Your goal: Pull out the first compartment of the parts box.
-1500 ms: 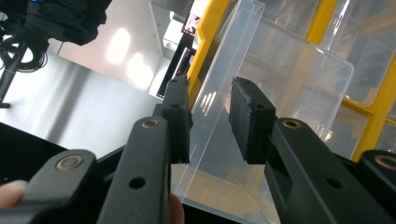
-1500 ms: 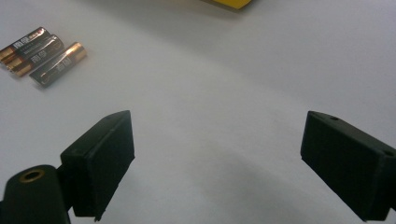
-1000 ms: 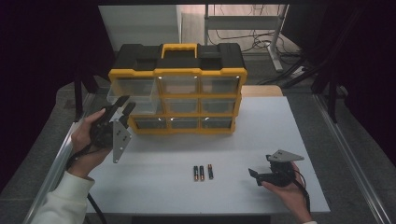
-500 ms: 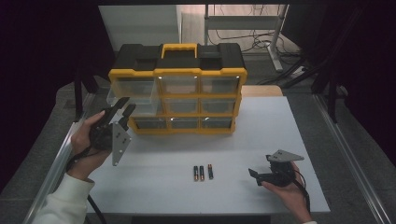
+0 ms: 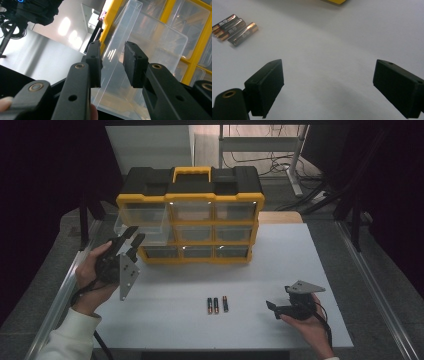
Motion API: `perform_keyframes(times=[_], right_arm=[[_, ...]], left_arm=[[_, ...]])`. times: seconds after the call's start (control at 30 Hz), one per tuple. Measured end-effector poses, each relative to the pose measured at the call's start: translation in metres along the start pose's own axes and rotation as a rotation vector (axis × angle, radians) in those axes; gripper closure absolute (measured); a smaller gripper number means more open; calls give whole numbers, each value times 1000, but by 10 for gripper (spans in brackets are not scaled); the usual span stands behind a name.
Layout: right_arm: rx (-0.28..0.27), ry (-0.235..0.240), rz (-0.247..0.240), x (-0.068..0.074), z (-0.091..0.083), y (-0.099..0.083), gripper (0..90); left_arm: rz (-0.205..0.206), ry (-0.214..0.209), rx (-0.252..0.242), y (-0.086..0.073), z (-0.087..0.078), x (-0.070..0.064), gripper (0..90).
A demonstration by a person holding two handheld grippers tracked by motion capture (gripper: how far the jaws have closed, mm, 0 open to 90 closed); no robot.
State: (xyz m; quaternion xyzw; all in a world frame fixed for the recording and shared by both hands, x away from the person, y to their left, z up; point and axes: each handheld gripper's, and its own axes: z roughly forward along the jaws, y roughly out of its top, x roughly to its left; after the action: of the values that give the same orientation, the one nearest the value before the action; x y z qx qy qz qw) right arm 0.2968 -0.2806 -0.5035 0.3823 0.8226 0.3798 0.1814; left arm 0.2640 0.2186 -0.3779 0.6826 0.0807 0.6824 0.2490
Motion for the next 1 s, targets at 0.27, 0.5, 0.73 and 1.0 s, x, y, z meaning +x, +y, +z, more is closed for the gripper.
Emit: perform_keyframes(times=[0.27,0.5,0.73,1.0], right_arm=[[1,1,-1,0,0,0,101],[2,1,-1,0,0,0,101],[2,2,-3,0,0,0,101],[2,0,-3,0,0,0,101]], left_arm=[[-4,-3,-8,0,-2,-1,678],[-9,1,-12,0,-2,-1,676],[-10,-4,-12,-1,-2,-1,674],[-51,-20,-17,-1,-2,1,619]])
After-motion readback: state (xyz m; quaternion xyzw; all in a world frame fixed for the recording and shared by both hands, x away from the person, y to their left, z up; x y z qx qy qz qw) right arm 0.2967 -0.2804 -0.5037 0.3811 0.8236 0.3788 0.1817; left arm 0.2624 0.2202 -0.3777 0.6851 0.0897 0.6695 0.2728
